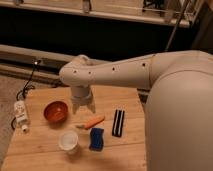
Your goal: Place the pepper on the white sponge
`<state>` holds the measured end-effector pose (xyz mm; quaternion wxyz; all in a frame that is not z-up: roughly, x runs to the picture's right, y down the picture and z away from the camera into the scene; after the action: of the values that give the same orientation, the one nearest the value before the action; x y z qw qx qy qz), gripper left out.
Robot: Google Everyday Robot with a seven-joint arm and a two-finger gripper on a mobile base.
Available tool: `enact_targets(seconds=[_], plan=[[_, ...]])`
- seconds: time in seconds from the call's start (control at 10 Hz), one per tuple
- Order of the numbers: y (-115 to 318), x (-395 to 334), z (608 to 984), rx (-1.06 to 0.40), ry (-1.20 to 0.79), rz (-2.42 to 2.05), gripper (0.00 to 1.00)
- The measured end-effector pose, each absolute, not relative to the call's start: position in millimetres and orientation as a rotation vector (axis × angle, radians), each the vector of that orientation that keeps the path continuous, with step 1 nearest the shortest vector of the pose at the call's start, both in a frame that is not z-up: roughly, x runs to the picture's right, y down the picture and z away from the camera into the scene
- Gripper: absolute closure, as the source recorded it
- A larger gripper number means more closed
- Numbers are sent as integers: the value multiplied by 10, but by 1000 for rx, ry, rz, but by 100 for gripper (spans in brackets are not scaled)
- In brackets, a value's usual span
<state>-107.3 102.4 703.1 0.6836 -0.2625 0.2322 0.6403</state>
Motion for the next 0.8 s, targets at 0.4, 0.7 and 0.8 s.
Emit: enact_targets(seconds=[0.4, 0.7, 0.8], plan=[[1024, -1073, 7031, -589, 520, 1435, 35], [1031, -1071, 7033, -597, 522, 1436, 35], [1078, -1071, 7040, -620, 538, 1430, 35]])
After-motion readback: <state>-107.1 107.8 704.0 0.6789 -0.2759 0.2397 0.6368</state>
